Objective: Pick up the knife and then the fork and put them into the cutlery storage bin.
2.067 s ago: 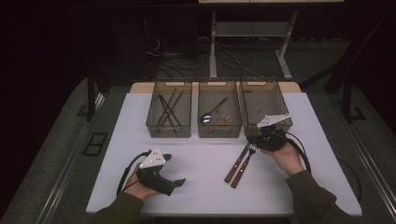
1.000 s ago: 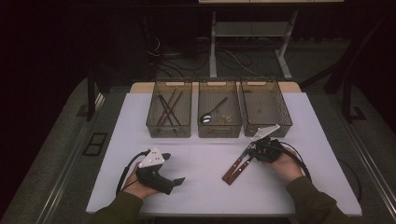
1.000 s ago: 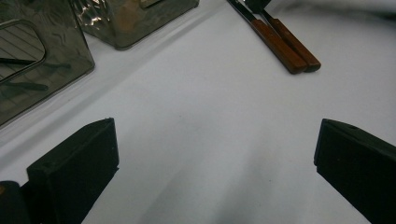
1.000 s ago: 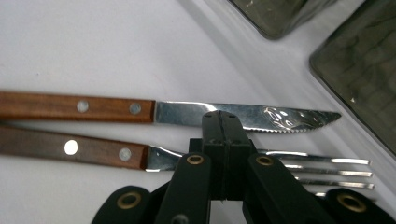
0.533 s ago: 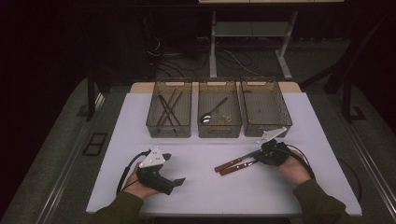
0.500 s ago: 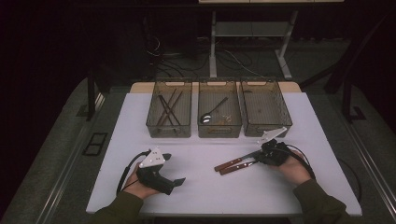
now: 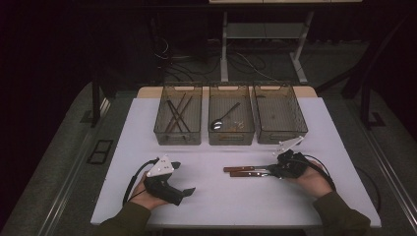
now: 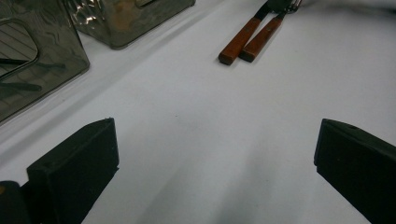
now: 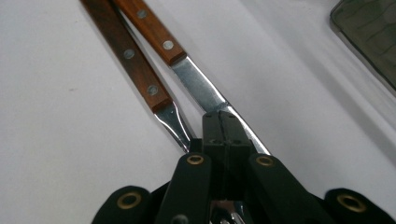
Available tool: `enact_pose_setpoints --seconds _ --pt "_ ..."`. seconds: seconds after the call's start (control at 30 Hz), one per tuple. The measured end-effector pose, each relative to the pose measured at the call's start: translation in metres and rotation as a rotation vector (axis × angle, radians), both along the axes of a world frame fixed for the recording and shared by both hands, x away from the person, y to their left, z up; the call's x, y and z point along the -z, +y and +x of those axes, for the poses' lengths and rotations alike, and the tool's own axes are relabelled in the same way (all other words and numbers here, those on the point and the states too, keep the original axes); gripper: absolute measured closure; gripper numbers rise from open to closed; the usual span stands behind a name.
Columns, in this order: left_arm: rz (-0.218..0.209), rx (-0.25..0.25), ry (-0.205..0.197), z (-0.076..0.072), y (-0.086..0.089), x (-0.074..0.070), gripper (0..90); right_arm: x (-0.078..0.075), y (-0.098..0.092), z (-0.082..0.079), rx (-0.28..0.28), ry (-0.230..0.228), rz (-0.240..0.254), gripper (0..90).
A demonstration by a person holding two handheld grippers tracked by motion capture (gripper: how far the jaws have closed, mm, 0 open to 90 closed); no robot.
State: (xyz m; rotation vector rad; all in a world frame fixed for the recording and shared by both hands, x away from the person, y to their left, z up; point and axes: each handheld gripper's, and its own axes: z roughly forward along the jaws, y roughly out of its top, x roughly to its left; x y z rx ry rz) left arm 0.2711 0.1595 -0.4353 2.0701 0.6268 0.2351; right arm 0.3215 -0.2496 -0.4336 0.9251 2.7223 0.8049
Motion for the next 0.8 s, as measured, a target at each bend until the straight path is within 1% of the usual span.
enact_pose_setpoints --seconds 0.2,0.3,0.53,0.77,0.8 --pt "0.0 0.001 0.001 0.0 0.0 0.0 0.0 -0.001 -0.002 -0.005 -0.018 0.015 -0.004 90.0" --pt "0.001 0.003 0.001 0.0 0.0 0.0 0.0 -0.001 -0.003 -0.006 -0.022 0.012 -0.011 90.0" --pt "0.0 0.003 0.001 0.0 0.0 0.0 0.0 -0.002 -0.003 -0.009 -0.033 0.024 -0.017 90.0" --pt "0.0 0.005 0.002 0.0 0.0 0.0 0.0 -0.002 -0.003 -0.017 -0.062 0.041 -0.021 90.0" --pt "-0.001 0.005 0.002 0.0 -0.001 0.0 0.0 -0.002 -0.003 -0.018 -0.059 0.045 -0.021 90.0"
